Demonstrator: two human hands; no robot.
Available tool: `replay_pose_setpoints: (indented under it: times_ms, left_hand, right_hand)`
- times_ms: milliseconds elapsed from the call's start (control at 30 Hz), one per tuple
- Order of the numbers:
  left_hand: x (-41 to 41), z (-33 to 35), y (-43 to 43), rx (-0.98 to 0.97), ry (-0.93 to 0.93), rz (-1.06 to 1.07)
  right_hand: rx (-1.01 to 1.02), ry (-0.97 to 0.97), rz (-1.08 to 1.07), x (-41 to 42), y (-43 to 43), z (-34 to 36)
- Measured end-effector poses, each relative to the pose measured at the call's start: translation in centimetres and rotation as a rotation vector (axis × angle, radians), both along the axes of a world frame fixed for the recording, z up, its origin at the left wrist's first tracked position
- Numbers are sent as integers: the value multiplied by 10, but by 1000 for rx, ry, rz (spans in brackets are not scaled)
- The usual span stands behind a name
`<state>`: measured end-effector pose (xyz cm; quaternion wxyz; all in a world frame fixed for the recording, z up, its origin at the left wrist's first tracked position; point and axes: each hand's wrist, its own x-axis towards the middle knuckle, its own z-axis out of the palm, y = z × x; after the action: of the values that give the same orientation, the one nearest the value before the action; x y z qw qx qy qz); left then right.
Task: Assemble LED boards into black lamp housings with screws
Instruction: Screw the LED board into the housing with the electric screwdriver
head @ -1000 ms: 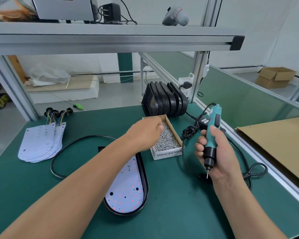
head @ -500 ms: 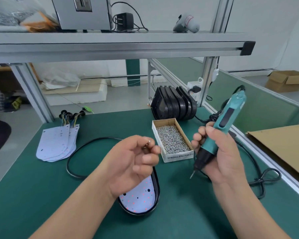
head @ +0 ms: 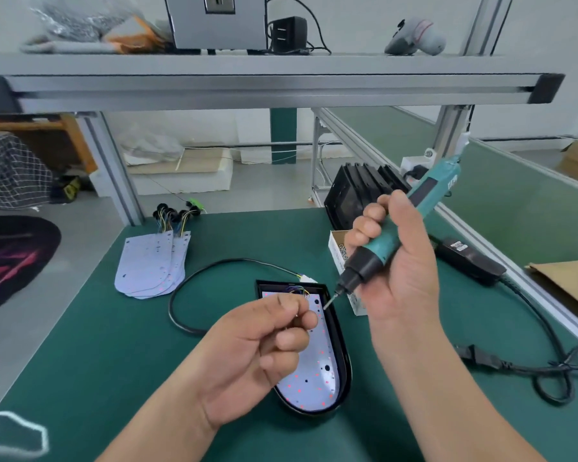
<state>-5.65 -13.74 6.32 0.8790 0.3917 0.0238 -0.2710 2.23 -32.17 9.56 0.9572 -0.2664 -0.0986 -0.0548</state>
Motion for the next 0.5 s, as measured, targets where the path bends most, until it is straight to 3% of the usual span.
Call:
replay_pose_setpoints:
  times_ms: [167,500]
  left_hand:
    - [-4,-4,4,4,-61,7]
    - [-8,-7,5,178,-151,87]
  right_hand:
    - [90,53,41,-3,-6,-15]
    - [28,137,-38,-14,4,-17]
